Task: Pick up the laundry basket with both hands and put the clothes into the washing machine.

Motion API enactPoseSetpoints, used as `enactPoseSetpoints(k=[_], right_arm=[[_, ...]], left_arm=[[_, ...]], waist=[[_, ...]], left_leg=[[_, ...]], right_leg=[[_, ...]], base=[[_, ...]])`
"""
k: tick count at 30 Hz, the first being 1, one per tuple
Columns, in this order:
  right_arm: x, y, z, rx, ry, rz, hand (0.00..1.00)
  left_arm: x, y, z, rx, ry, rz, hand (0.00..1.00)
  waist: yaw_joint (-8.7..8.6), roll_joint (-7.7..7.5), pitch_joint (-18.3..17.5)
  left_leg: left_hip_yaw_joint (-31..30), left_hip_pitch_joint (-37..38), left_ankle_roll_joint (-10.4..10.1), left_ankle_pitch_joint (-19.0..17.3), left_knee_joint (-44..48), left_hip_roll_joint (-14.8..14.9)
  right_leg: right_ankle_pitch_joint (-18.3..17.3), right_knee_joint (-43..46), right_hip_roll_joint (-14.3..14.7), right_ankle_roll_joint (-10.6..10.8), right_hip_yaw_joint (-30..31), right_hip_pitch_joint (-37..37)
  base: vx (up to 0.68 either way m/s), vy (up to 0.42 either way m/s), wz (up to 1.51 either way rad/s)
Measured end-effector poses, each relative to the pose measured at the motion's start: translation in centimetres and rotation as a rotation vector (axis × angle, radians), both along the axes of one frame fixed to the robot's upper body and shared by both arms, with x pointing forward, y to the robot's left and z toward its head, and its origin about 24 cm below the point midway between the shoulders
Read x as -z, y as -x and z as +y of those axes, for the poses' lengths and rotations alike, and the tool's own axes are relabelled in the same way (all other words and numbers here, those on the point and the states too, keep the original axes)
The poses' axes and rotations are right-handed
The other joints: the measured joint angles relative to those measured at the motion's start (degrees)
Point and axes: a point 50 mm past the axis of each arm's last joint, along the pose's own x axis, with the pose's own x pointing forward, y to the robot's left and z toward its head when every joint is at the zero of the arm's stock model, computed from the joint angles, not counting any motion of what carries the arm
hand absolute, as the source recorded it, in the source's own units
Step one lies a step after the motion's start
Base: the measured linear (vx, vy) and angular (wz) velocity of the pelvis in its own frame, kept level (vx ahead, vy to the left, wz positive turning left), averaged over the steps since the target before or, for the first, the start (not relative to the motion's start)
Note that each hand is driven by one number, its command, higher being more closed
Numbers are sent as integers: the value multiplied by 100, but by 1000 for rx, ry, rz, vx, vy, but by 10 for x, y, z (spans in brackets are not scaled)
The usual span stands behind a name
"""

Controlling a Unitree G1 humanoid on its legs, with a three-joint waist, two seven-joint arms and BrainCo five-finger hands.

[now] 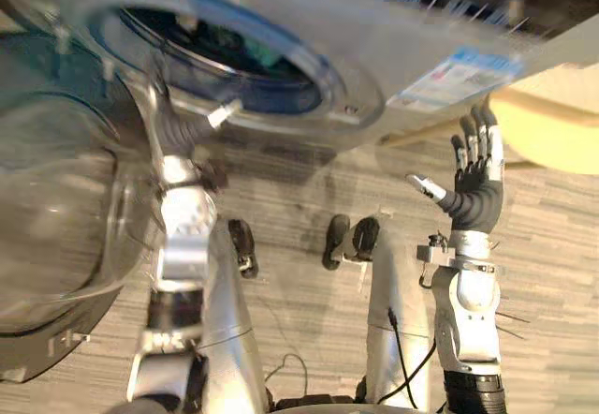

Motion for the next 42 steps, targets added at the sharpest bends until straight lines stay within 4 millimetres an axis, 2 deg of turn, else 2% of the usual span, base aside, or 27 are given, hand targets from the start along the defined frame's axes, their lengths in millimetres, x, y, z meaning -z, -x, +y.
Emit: enactPoseSetpoints(k=[1,2,3,4,6,7,9,10,12,16,17,18,21,24,31,38,40,42], right_arm=[[7,0,-1,3,0,30,0],[22,-1,-2,10,3,101,0],[31,0,-3,15,5,143,0],[55,2,-5,24,19,257,0],[75,7,-7,32,20,354,0],[90,14,-9,39,17,426,0],[102,20,-11,49,20,479,0],[104,21,-12,51,20,490,0],[109,26,-13,66,15,515,0],[123,33,-15,77,11,576,0],[131,35,-16,79,8,612,0],[140,35,-17,78,9,650,0],[159,37,-21,82,16,744,0],[175,44,-29,120,5,834,0],[194,57,-48,199,71,969,0],[203,59,-46,194,58,1019,0],[202,53,-43,187,54,1007,0],[192,37,-40,176,54,957,0]], left_arm=[[13,3,-3,27,34,37,0],[38,10,-7,59,90,118,0],[52,14,-11,79,109,165,0],[86,25,-17,113,172,283,0],[117,39,-20,143,245,399,0],[144,56,-20,156,323,504,0],[170,74,-18,149,368,610,0],[175,79,-17,143,380,634,0],[194,99,-14,127,394,722,0],[215,117,-14,123,396,831,0],[222,121,-14,122,394,864,0],[228,123,-14,123,385,895,0],[236,125,-14,140,352,943,0],[245,130,-10,146,327,1000,0],[262,147,0,116,287,1115,0],[278,166,6,95,253,1232,0],[283,176,7,84,257,1271,0],[287,185,8,76,262,1304,0]], waist=[[18,-1,-23],[53,7,-152],[85,9,-239],[127,70,-437],[129,111,-623],[133,135,-873],[144,201,-1083],[152,214,-1116],[157,276,-1403],[135,356,-1842],[130,376,-1994],[111,462,-2099],[86,581,-2175],[4,664,-2237],[-43,704,-2279],[-39,670,-2289],[-4,626,-2225],[43,591,-2132]], left_leg=[[11,213,-22,40,-164,-7],[20,619,-76,120,-530,-68],[29,829,-111,165,-726,-95],[47,1421,-137,245,-1225,-130],[75,2054,-183,360,-1768,-219],[110,2628,-196,489,-2301,-281],[176,3262,-209,648,-2931,-304],[213,3480,-218,715,-3139,-315],[362,4176,-208,910,-3883,-337],[633,5218,-211,1244,-5062,-393],[741,5508,-204,1404,-5475,-420],[797,5759,-229,1587,-5887,-433],[1060,6438,-226,1977,-6799,-472],[1223,6964,-230,2115,-7273,-518],[1342,7183,-112,2215,-7363,-739],[1199,7317,-27,2270,-7705,-833],[1409,7339,-25,2264,-7746,-843],[2000,7322,-17,2253,-7720,-788]], right_leg=[[-1,-132,-2,-5,-40,213],[-2,-425,-19,-8,-118,628],[-1,-585,-25,-9,-152,842],[12,-1032,-62,-27,-332,1483],[24,-1493,-88,-19,-458,2162],[86,-1954,-85,9,-554,2721],[212,-2557,-28,64,-674,3369],[266,-2741,-5,73,-686,3569],[471,-3440,95,125,-741,4184],[803,-4473,245,218,-691,5016],[960,-4840,310,242,-614,5205],[1171,-5294,418,269,-590,5449],[1668,-6301,618,327,-427,6030],[2024,-7051,732,392,-289,6575],[2687,-8084,690,502,-99,7101],[2953,-8369,726,477,-53,7188],[3110,-8457,742,479,225,7069],[3215,-8422,771,464,658,6705]], base=[[117,-96,30],[94,-85,27],[169,-129,40],[168,-104,42],[199,-84,42],[262,-65,30],[223,-28,17],[164,4,2],[200,7,-7],[198,18,-20],[221,40,-31],[190,43,-30],[160,65,-39],[107,74,-32],[5,58,-20],[-118,19,0],[-201,12,-58],[-159,-15,-122]])
